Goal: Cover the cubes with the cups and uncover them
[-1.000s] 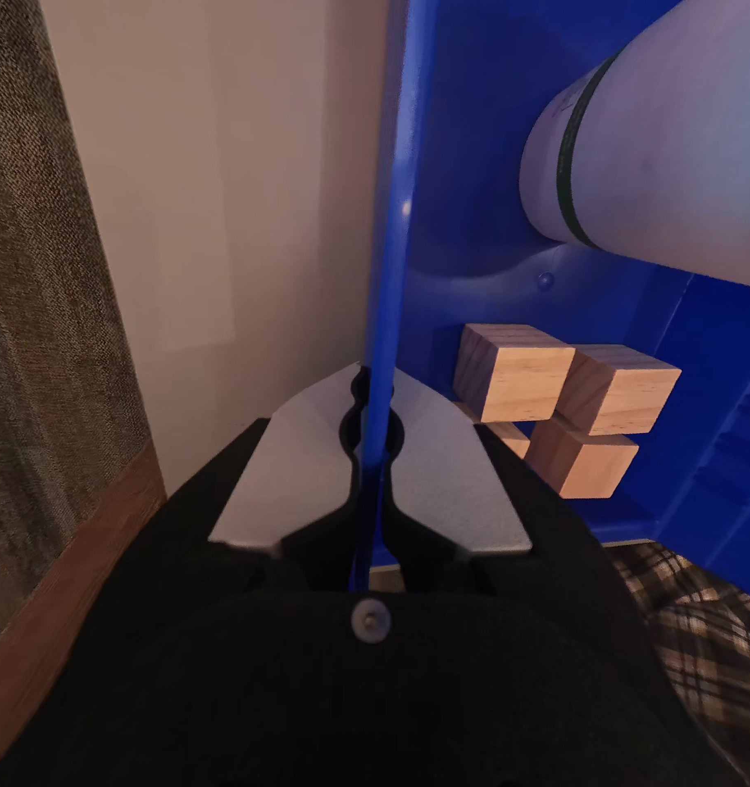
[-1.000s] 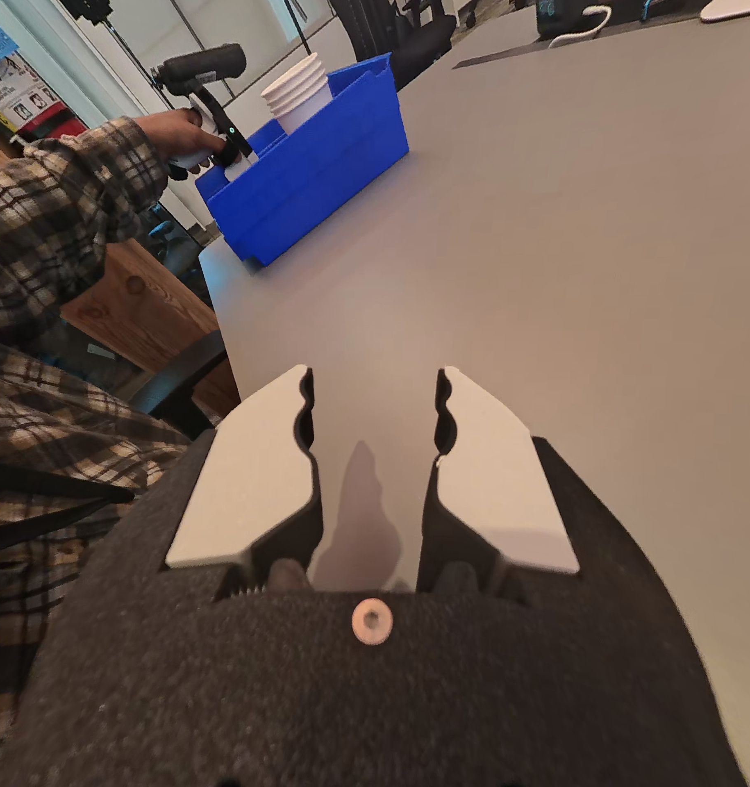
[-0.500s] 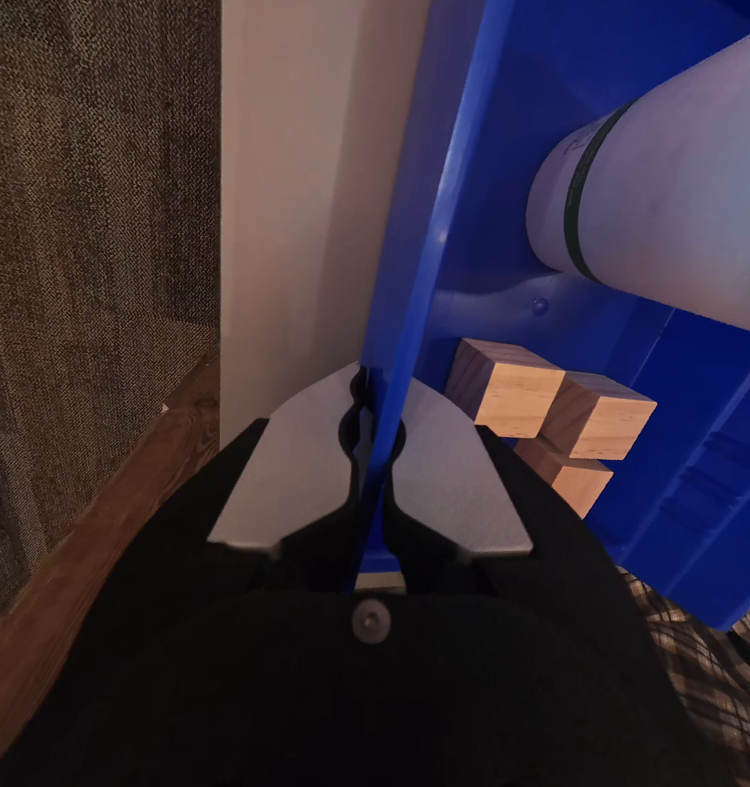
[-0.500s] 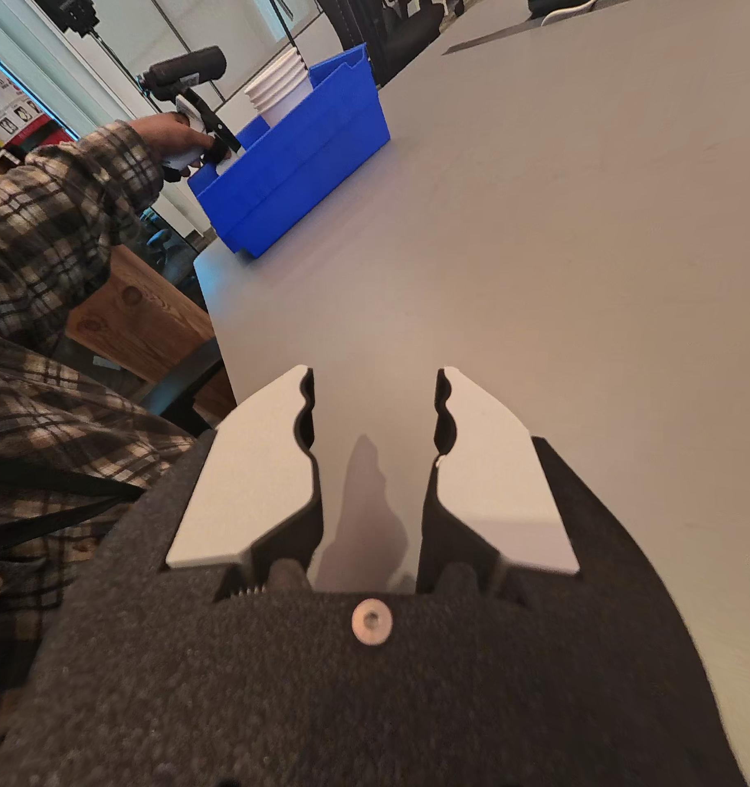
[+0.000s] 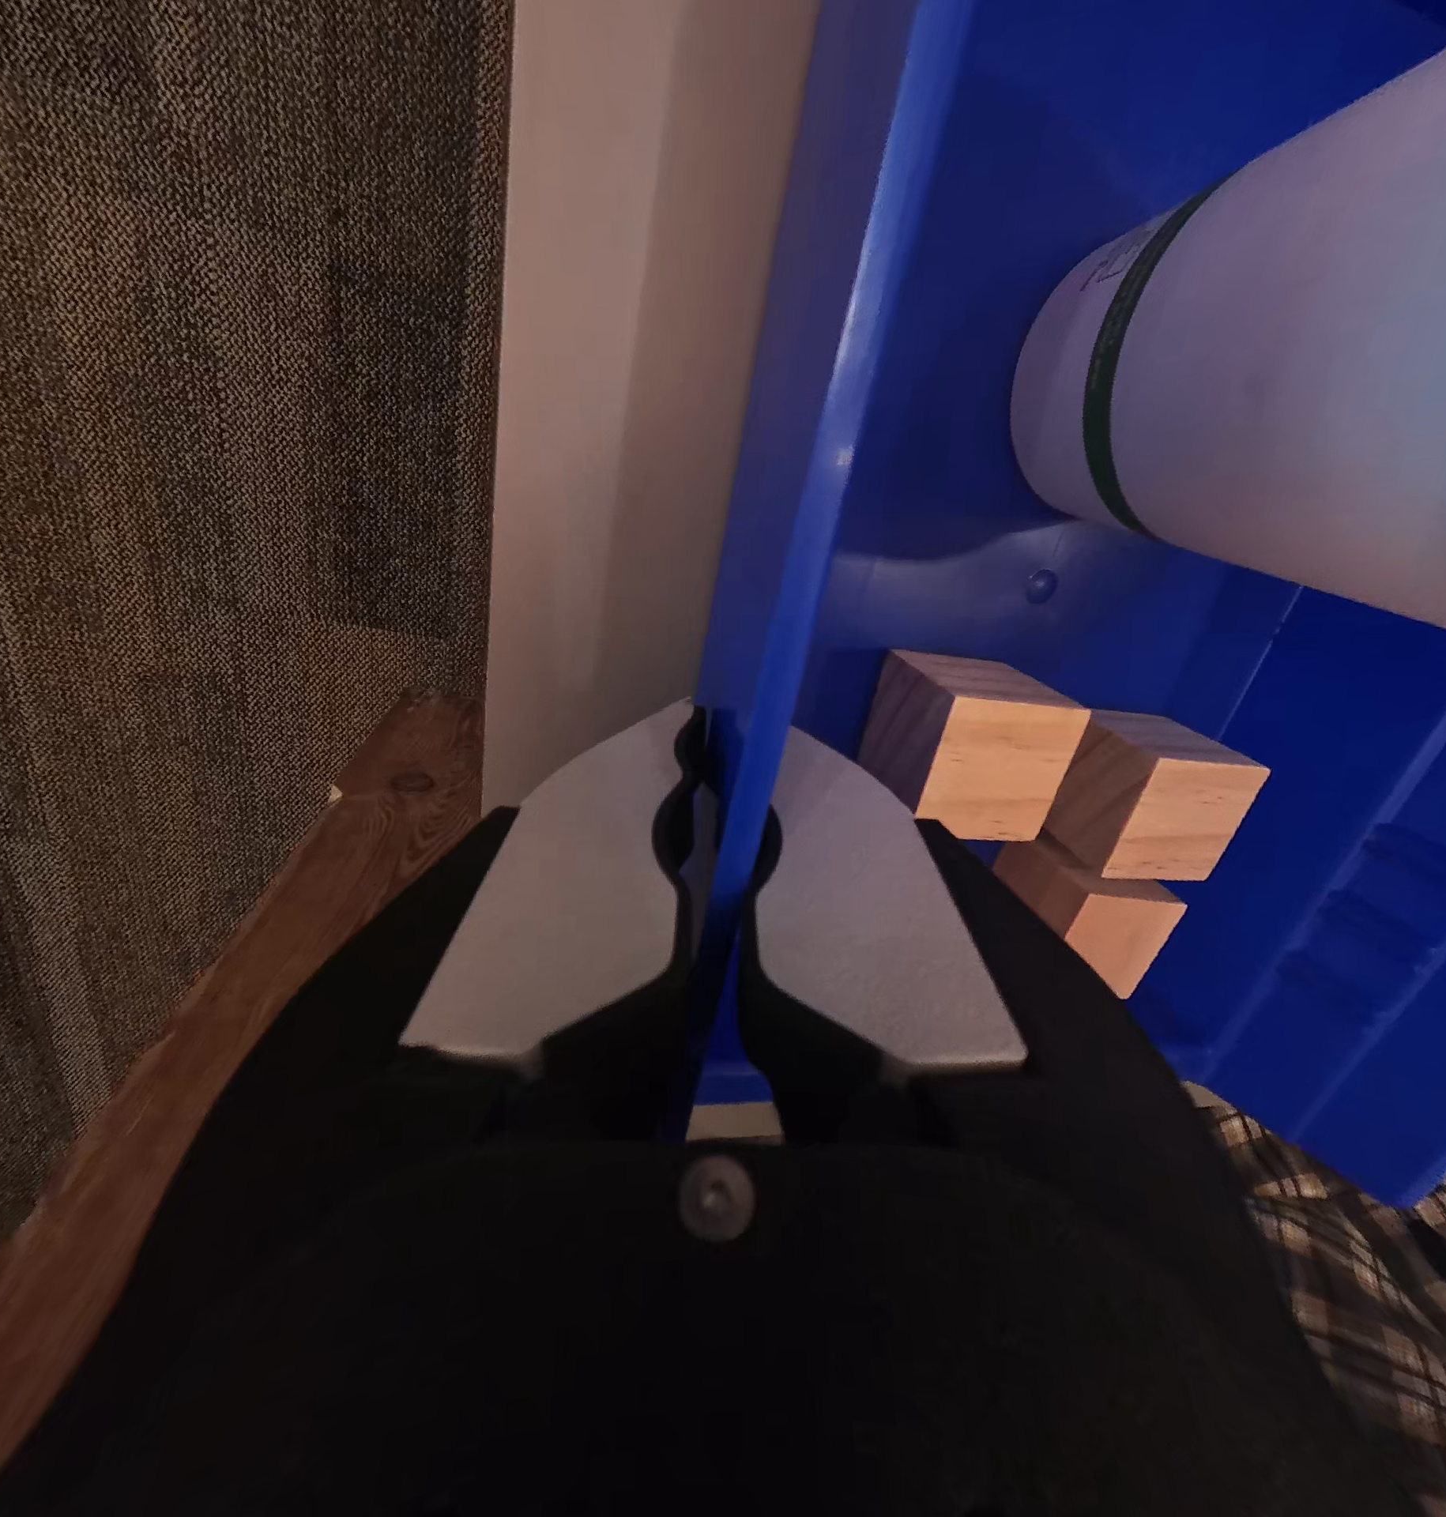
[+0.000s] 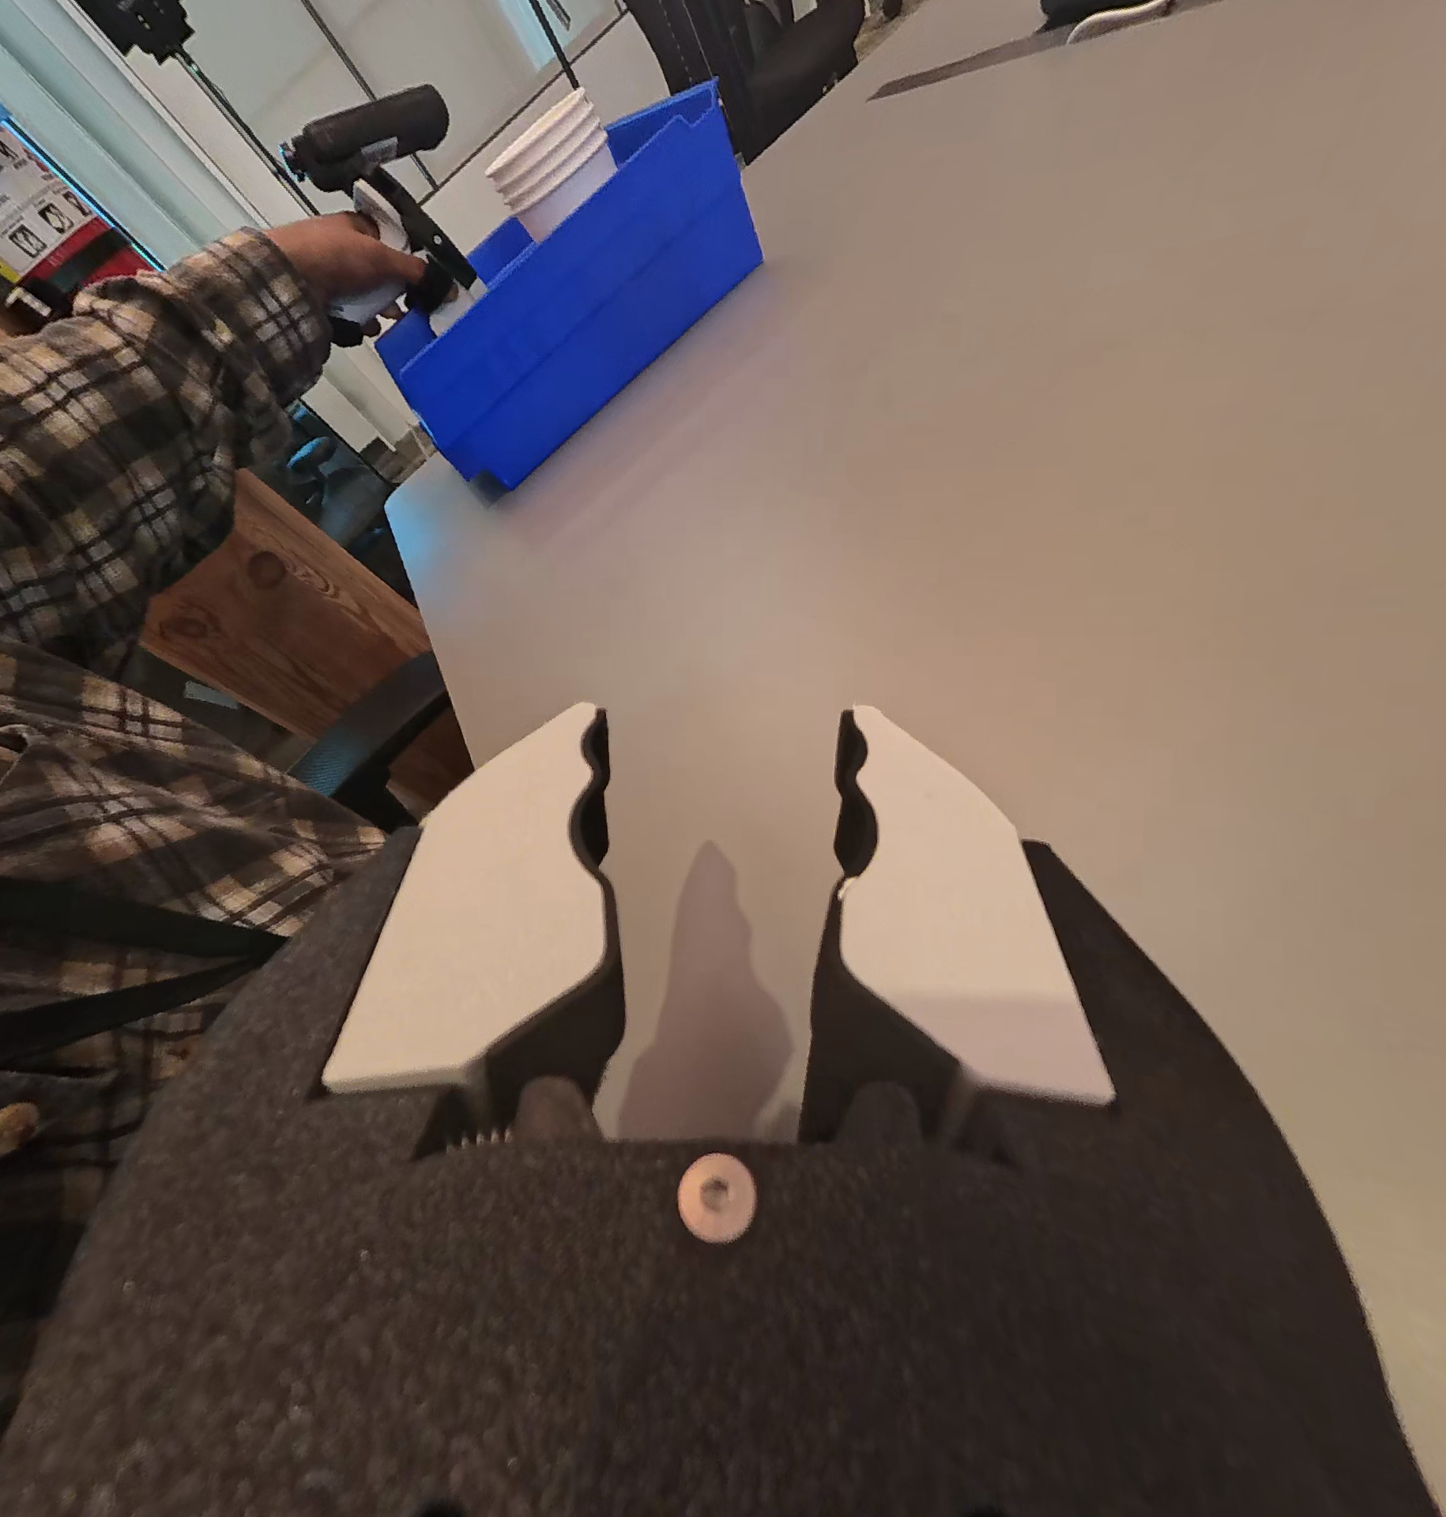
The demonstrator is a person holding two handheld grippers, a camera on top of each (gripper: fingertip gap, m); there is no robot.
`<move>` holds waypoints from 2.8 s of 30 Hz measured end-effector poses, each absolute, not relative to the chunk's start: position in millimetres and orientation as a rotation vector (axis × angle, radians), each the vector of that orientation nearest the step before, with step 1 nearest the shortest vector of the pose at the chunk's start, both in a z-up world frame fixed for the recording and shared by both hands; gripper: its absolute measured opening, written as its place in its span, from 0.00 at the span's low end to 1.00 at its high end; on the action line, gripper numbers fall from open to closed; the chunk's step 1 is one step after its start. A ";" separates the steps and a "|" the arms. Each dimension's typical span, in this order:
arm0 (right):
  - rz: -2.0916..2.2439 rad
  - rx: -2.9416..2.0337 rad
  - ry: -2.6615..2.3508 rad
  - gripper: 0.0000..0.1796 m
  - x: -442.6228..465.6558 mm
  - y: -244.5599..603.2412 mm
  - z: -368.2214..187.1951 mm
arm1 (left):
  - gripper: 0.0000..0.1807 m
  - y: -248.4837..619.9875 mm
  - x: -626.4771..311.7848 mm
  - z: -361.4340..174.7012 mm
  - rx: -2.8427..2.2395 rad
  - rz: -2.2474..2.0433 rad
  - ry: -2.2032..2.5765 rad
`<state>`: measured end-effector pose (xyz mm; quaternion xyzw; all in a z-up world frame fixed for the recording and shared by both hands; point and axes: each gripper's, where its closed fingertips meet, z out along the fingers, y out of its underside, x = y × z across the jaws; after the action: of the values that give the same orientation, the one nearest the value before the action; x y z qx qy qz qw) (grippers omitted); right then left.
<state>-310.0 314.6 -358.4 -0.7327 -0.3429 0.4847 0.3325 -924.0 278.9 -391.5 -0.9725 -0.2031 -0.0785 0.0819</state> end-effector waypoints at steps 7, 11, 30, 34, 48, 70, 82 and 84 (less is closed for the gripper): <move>1.269 -1.920 -0.893 0.29 -314.0 310.5 -358.3 | 0.03 279.0 -926.6 -391.6 -2.880 -0.249 -0.620; 1.284 -1.928 -0.901 0.31 -319.2 306.8 -355.4 | 0.12 280.4 -932.2 -385.5 -2.825 -0.196 -0.582; 1.253 -1.916 -0.936 0.31 -311.9 294.7 -344.6 | 0.28 272.3 -867.9 -253.9 -2.357 -0.109 -0.187; 1.291 -1.910 -0.963 0.31 -321.4 292.1 -347.3 | 0.29 285.7 -828.8 -236.4 -2.399 -0.066 0.044; 1.325 -1.941 -0.970 0.31 -317.5 284.4 -359.3 | 0.28 325.3 -804.9 -257.0 -2.495 0.080 0.695; 1.326 -1.984 -1.011 0.31 -322.0 289.2 -370.1 | 0.13 359.0 -820.4 -281.9 -2.612 0.049 0.961; 1.336 -1.995 -1.013 0.31 -323.4 290.0 -374.8 | 0.13 358.6 -820.8 -289.0 -2.645 0.054 0.978; 1.336 -1.997 -1.016 0.31 -323.3 289.6 -375.3 | 0.13 357.4 -822.6 -286.9 -2.644 0.064 0.971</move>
<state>-323.3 289.6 -375.3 -0.7386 -0.3756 0.4940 0.2633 -822.6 357.4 -286.9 -0.9261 0.3403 0.0224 0.1613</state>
